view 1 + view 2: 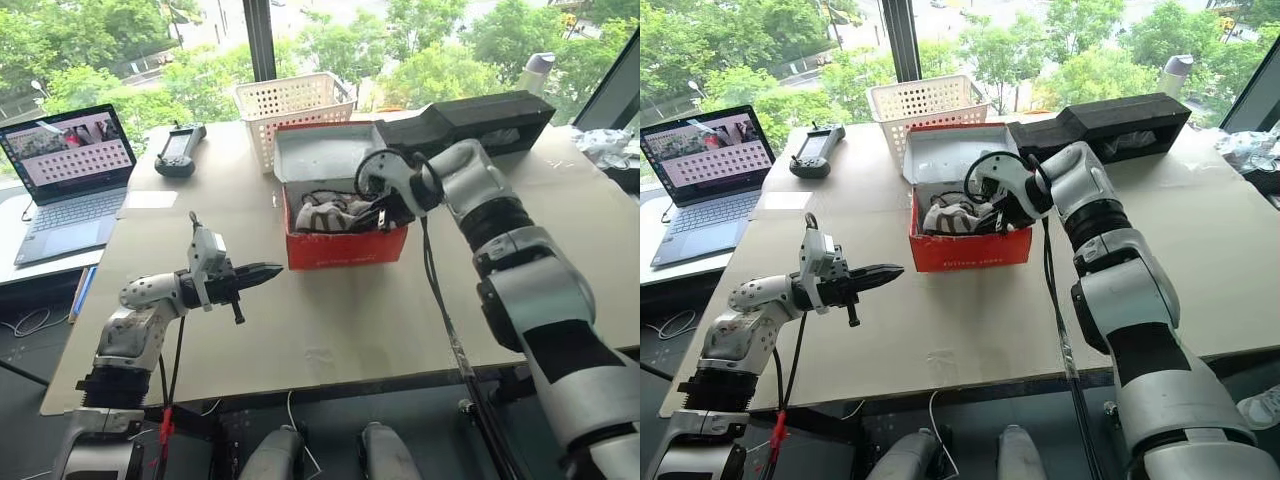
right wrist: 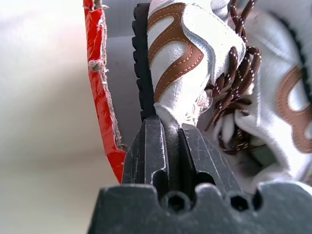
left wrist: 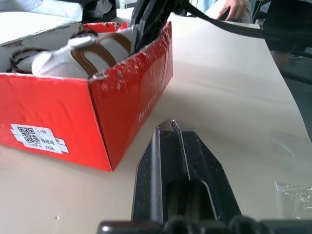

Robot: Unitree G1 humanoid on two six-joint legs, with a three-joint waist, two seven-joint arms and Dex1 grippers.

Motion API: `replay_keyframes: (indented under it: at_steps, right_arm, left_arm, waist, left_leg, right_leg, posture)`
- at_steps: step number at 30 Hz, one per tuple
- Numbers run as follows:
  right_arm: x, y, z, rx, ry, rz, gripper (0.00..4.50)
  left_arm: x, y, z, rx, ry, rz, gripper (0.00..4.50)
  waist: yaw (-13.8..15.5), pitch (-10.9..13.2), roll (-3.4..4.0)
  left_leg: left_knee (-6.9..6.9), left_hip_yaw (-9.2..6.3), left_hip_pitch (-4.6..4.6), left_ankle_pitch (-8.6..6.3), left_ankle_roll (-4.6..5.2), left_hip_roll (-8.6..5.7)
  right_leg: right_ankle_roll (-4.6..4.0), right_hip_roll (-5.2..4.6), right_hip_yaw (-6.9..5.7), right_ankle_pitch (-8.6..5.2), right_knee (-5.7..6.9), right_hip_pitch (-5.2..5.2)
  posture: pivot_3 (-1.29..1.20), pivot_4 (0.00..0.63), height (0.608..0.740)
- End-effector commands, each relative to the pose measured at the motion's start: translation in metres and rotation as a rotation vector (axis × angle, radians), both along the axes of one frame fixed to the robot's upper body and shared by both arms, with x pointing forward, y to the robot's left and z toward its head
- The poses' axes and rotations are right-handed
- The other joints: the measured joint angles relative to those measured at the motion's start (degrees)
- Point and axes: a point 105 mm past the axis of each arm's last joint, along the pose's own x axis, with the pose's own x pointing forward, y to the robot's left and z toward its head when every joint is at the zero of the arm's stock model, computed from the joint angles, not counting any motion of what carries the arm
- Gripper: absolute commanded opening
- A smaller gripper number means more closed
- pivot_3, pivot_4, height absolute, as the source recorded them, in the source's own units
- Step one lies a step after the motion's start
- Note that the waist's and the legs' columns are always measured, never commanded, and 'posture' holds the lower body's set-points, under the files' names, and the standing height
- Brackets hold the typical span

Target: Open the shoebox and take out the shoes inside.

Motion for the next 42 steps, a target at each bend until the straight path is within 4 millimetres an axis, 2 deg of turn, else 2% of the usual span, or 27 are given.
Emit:
replay_keyframes:
  at_steps: [1,7,9,13,18,20,22,24,27,33,36,37,39,40,42]
  right_arm:
    - [-0.005,0.007,0.033,0.078,-0.076,0.033,0.02]
    - [-0.007,0.002,0.049,0.165,-0.100,-0.012,0.02]
    - [-0.005,-0.006,0.041,0.168,-0.105,-0.052,0.02]
    - [-0.005,-0.010,0.028,0.189,-0.127,-0.097,0.02]
    - [-0.001,-0.017,0.010,0.152,-0.259,-0.145,0.02]
    - [-0.004,-0.013,0.016,0.237,-0.258,-0.163,0.02]
    - [-0.010,-0.010,0.030,0.328,-0.263,-0.166,0.02]
    - [-0.020,-0.009,0.047,0.430,-0.245,-0.158,0.02]
    - [-0.035,-0.008,0.063,0.534,-0.194,-0.150,0.02]
    - [-0.052,-0.010,0.053,0.523,-0.156,-0.163,0.02]
    - [-0.054,-0.015,0.059,0.555,-0.190,-0.196,0.02]
    - [-0.050,-0.023,0.068,0.584,-0.230,-0.243,0.02]
    - [-0.031,-0.059,0.086,0.588,-0.395,-0.438,0.02]
    - [-0.019,-0.089,0.085,0.518,-0.502,-0.581,0.02]
    - [-0.010,-0.125,0.082,0.418,-0.623,-0.740,0.02]
  left_arm:
    - [0.000,-0.001,0.006,0.001,-0.028,-0.005,0.00]
    - [0.001,-0.003,0.006,0.004,-0.031,-0.011,0.00]
    - [0.002,-0.004,0.006,0.002,-0.032,-0.011,0.00]
    - [0.001,-0.004,0.006,0.003,-0.032,-0.013,0.00]
    - [0.001,-0.004,0.006,0.005,-0.031,-0.012,0.00]
    - [0.001,-0.003,0.006,0.007,-0.031,-0.013,0.00]
    - [0.001,-0.003,0.006,0.008,-0.029,-0.014,0.00]
    - [0.001,-0.003,0.006,0.010,-0.027,-0.014,0.00]
    - [0.000,-0.002,0.006,0.014,-0.027,-0.014,0.00]
    - [0.000,-0.002,0.006,0.014,-0.028,-0.012,0.00]
    - [0.000,-0.002,0.006,0.014,-0.029,-0.010,0.00]
    - [0.000,-0.001,0.006,0.013,-0.029,-0.009,0.00]
    - [-0.002,-0.001,0.005,0.009,-0.029,-0.005,0.00]
    - [-0.002,-0.001,0.005,0.005,-0.029,-0.003,0.00]
    - [-0.003,-0.002,0.005,-0.001,-0.030,0.000,0.00]
  waist:
    - [-0.1,0.0,0.00]
    - [0.0,0.0,0.00]
    - [0.0,0.0,0.00]
    - [0.4,0.0,-0.01]
    - [0.3,0.0,-0.01]
    - [0.4,0.0,-0.01]
    - [0.4,0.0,-0.02]
    - [0.4,0.0,-0.03]
    - [0.6,0.0,-0.03]
    - [1.4,0.0,-0.03]
    - [1.5,0.0,-0.04]
    - [1.5,0.0,-0.04]
    - [1.5,0.0,-0.04]
    - [1.6,0.0,-0.04]
    - [2.2,0.0,-0.04]
  left_leg:
    - [-0.03,0.00,0.00,0.00,0.00,0.00]
    - [0.02,0.00,0.00,-0.01,-0.02,0.01]
    - [0.03,0.00,0.00,-0.01,-0.02,0.01]
    - [0.06,0.00,0.00,-0.01,-0.02,0.00]
    - [0.09,0.01,0.00,-0.01,-0.02,0.01]
    - [0.12,0.01,0.00,-0.01,-0.02,0.02]
    - [0.13,0.01,-0.01,0.00,-0.01,0.01]
    - [0.12,0.01,-0.02,0.00,-0.01,0.02]
    - [0.11,0.00,-0.03,0.00,0.00,0.04]
    - [0.15,0.00,-0.03,-0.01,0.00,0.04]
    - [0.15,0.01,-0.06,-0.01,0.00,0.01]
    - [0.16,0.01,-0.08,-0.01,0.01,0.01]
    - [0.16,0.01,-0.12,-0.01,0.01,0.01]
    - [0.16,0.01,-0.11,-0.01,0.01,0.01]
    - [0.17,0.01,-0.11,-0.01,0.01,0.00]
  right_leg:
    - [0.00,0.00,0.00,0.00,-0.01,-0.01]
    - [0.00,0.00,-0.04,0.02,0.02,0.02]
    - [0.01,0.00,-0.05,0.03,0.01,0.04]
    - [0.01,-0.02,-0.06,0.02,0.00,0.06]
    - [0.00,-0.04,-0.04,0.03,0.03,0.05]
    - [0.00,-0.03,-0.06,0.04,0.03,0.06]
    - [0.01,-0.04,-0.05,0.04,0.02,0.07]
    - [0.00,-0.05,-0.04,0.04,0.02,0.05]
    - [0.00,-0.03,-0.05,0.04,0.02,0.05]
    - [0.02,-0.14,-0.12,0.02,-0.01,0.09]
    - [0.03,-0.24,-0.13,0.02,-0.02,0.08]
    - [0.03,-0.24,-0.13,0.02,-0.02,0.07]
    - [0.03,-0.23,-0.13,0.02,-0.03,0.05]
    - [0.02,-0.23,-0.14,0.02,-0.03,0.05]
    - [0.03,-0.24,-0.18,0.02,-0.04,0.09]
  posture:
    - [0.00,0.150,0.738]
    - [0.00,0.150,0.738]
    - [0.00,0.150,0.738]
    - [0.00,0.150,0.738]
    - [0.00,0.150,0.738]
    - [0.00,0.150,0.738]
    - [0.00,0.150,0.738]
    - [0.00,0.150,0.738]
    - [0.00,0.150,0.738]
    - [0.00,0.150,0.738]
    - [0.00,0.150,0.738]
    - [0.00,0.150,0.738]
    - [0.00,0.150,0.738]
    - [0.00,0.150,0.738]
    - [0.00,0.150,0.738]
